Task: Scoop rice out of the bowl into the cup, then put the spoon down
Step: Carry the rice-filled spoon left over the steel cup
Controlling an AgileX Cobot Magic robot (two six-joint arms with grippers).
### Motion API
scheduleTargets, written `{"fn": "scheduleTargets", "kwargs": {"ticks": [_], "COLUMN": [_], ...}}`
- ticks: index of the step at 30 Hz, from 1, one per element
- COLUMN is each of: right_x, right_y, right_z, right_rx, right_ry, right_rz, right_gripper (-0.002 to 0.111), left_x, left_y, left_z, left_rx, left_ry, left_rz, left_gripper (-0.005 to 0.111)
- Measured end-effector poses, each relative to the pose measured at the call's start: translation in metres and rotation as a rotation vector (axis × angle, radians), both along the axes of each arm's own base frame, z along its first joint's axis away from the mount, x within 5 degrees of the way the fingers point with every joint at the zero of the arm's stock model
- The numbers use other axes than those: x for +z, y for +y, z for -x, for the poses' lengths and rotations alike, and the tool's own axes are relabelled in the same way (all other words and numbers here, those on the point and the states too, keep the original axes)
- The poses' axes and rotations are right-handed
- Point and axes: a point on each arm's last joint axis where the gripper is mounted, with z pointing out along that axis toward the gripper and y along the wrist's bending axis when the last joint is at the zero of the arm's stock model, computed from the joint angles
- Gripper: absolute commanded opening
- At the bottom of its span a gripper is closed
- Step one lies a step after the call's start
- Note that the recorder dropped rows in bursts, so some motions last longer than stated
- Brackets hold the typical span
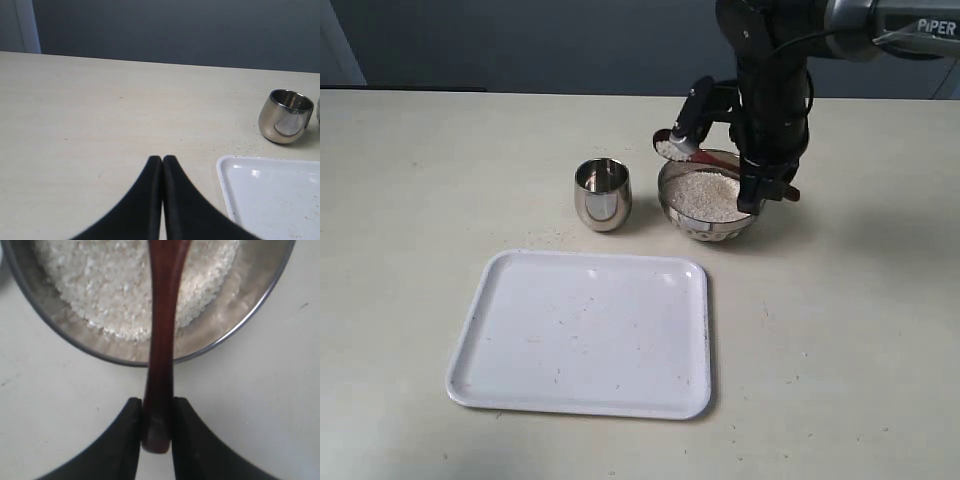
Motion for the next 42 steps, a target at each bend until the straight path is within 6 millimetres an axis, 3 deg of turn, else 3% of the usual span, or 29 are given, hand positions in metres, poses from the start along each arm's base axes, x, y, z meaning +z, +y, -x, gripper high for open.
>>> {"fn": "scheduleTargets", "kwargs": {"ticks": [14,27,42], "right_x": [0.003,-0.031,-0.032], "right_y": [0.006,0.003,-0.005], "right_z": [0.001,-0.007,-0.012], "right_rx": [-0.021,-0.034,-0.057], "right_ry": [0.020,0.085,0.096], "right_rz": [-0.060,-0.007,-0.009], "right_gripper": [0.000,0.000,0.000], "left_x": [0.000,0.000,0.000], "left_y": [0.000,0.000,0.000], "left_z": [0.000,0.000,0.000], "left_rx": [0.000,0.000,0.000], "left_ry": [0.000,0.000,0.000], "left_rz": [0.000,0.000,0.000], "left_gripper": [0.001,0.001,0.001]}}
